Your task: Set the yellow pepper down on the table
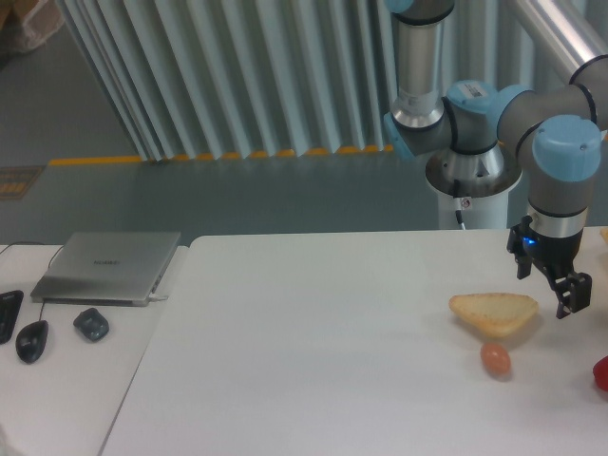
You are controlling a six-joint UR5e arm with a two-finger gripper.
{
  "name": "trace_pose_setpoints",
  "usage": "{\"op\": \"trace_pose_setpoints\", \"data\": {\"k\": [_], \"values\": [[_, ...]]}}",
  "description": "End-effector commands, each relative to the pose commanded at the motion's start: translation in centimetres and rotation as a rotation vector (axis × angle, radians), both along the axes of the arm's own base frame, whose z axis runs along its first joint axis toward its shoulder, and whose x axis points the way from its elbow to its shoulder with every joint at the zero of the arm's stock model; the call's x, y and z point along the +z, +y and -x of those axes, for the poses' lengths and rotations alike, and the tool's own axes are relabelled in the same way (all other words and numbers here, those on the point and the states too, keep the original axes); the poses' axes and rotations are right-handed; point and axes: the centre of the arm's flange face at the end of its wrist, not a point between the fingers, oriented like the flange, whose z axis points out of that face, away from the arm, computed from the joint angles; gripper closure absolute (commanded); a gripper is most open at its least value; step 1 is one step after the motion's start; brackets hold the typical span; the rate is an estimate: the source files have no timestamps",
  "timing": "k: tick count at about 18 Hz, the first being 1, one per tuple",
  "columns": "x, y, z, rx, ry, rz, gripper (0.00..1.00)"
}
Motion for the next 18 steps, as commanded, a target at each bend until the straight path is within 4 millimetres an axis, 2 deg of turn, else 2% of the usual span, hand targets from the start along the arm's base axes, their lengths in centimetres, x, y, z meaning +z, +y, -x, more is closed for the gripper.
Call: {"op": "trace_pose_setpoints", "data": {"k": [3,5,7,15,18], "values": [[0.2,0.0,0.1,0.0,0.01,-0.01,0.0],[-0.3,-0.1,0.3,0.003,0.02,0.011,0.0],[-1.1,-1.0,0.6,-0.004,0.096,0.098,0.0],[-0.8,-1.3,1.7,0.016,0.147,0.067,0.0],[-1.1,-2.0,2.3,0.031,0.144,0.065,0.0]]}}
